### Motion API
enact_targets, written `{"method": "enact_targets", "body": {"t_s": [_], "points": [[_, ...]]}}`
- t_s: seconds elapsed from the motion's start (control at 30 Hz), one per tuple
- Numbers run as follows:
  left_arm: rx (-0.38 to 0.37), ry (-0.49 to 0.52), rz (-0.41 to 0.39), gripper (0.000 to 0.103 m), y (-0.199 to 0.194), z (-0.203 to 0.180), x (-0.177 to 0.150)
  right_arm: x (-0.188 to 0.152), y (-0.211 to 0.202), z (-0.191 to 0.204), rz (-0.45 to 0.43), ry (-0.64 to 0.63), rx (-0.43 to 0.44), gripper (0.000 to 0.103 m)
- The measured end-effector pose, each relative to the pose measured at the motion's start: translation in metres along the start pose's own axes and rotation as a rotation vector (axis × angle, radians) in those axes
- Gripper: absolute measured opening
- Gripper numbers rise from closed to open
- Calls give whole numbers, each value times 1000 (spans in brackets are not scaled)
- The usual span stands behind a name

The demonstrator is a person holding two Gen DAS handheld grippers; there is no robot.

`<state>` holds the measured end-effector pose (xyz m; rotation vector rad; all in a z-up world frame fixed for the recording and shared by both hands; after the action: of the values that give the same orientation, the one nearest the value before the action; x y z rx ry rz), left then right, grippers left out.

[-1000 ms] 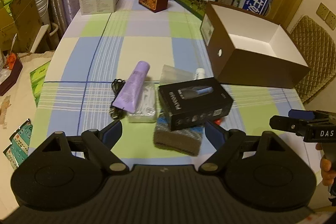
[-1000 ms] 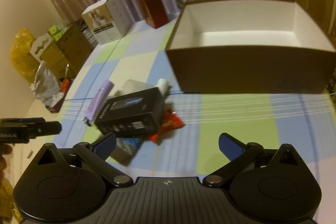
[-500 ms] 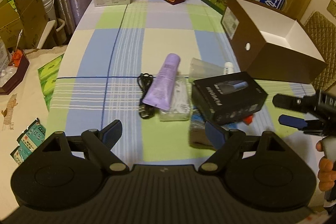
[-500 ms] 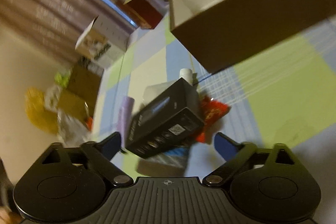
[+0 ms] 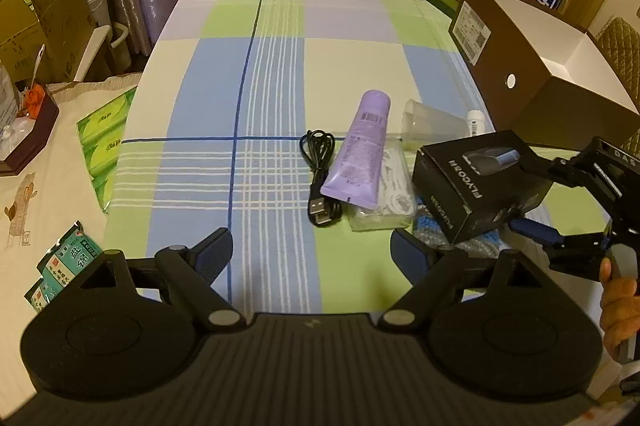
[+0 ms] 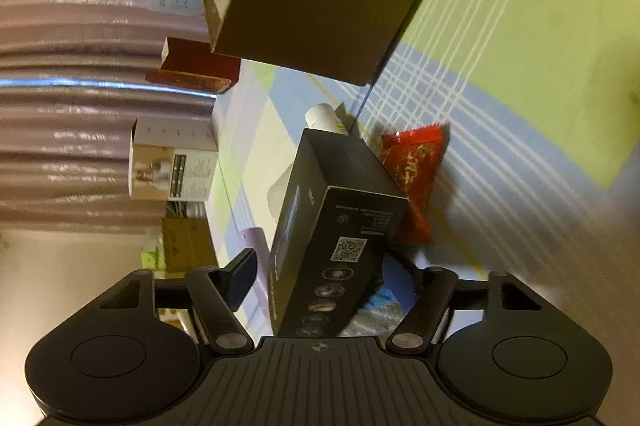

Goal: Organize objects
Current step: 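Grasp the black FLYCO box with right tool while left tool grasps purple tube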

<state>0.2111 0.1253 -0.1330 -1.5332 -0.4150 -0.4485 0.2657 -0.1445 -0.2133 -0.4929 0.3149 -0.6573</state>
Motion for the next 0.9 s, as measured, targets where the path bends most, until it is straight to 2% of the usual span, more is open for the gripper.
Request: {"method": "enact_targets", "body": {"t_s": [0.03,0.07,0.1,0.27,0.43,0.53,0.6,0.73,0.8,0.9], "points": [[-1,1,2,83,1,1,0,0,3,-2,-3,9,-1,59],[-1,2,4,83,1,2,-1,1,5,-3,-2,10,-3,46],[-2,3,5,83,2,3,-1,0,5,-2,4,8,10,44],[-9,6,10,83,7,5,-2,-1,-10,21,-2,-131,55,40],[-23,14,13,83,13,1,1,3,-38,42,-7,-302,4,40],[-35,26,11,83,16,-4,2,9,-63,50,-37,-414,-59,40],[-44,31,14,83,18,-8,3,13,-81,52,-51,-502,-129,40],[-62,46,15,83,23,-16,5,22,-112,50,-88,-676,-321,40],[-70,54,16,83,26,-20,6,22,-119,48,-91,-763,-413,40],[-78,65,17,83,31,-27,9,23,-110,39,-85,-828,-493,40]]}}
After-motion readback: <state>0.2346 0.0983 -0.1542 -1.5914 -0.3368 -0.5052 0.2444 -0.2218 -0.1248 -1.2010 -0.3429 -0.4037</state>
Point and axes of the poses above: each gripper's, at about its wrist camera, not at the fingertips, and y roughly the way its jaws point, z to its left, x to its top, the point moved 8 cm from there along y, roughly the way its jaws point, and after that the axes turned 9 degrees about y, right-handed, at the moved point
